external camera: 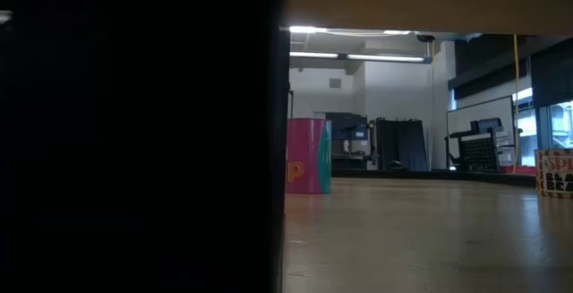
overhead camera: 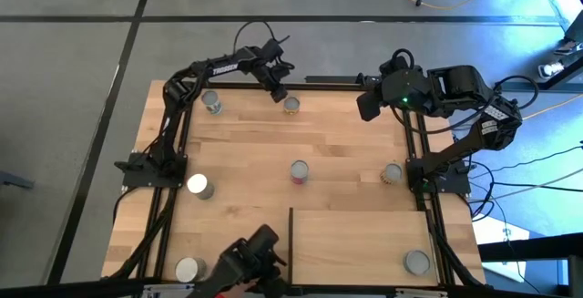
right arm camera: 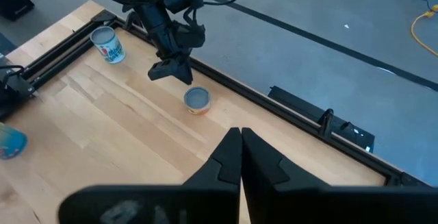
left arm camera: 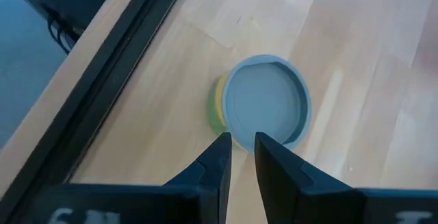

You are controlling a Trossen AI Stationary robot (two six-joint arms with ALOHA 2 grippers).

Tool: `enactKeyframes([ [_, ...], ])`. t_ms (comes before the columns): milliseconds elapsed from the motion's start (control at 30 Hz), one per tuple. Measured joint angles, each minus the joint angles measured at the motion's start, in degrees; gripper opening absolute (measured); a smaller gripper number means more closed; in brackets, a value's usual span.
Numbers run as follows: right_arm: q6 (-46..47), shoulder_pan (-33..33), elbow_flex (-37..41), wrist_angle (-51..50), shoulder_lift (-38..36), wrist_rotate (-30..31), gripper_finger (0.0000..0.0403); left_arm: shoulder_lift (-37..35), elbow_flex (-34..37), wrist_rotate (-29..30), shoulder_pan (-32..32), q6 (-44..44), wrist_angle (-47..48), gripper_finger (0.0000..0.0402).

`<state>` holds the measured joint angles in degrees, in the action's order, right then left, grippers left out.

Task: Pick and place cans onto a shelf
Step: Put the canned mushroom on the shelf

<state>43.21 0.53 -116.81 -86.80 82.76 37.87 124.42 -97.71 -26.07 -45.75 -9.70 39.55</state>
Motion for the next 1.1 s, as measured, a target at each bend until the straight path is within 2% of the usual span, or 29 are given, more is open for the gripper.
enactKeyframes([
  [267,0.1,0.0,0.0,0.4,0.0,0.0,0.0005,0.1,0.0,4.9,0.6,-1.5,-1.9,0.0058],
  [1100,0.0,0.0,0.0,0.4,0.0,0.0,0.0005,0.2,0.1,4.5,1.1,-1.5,-2.3,0.0058],
])
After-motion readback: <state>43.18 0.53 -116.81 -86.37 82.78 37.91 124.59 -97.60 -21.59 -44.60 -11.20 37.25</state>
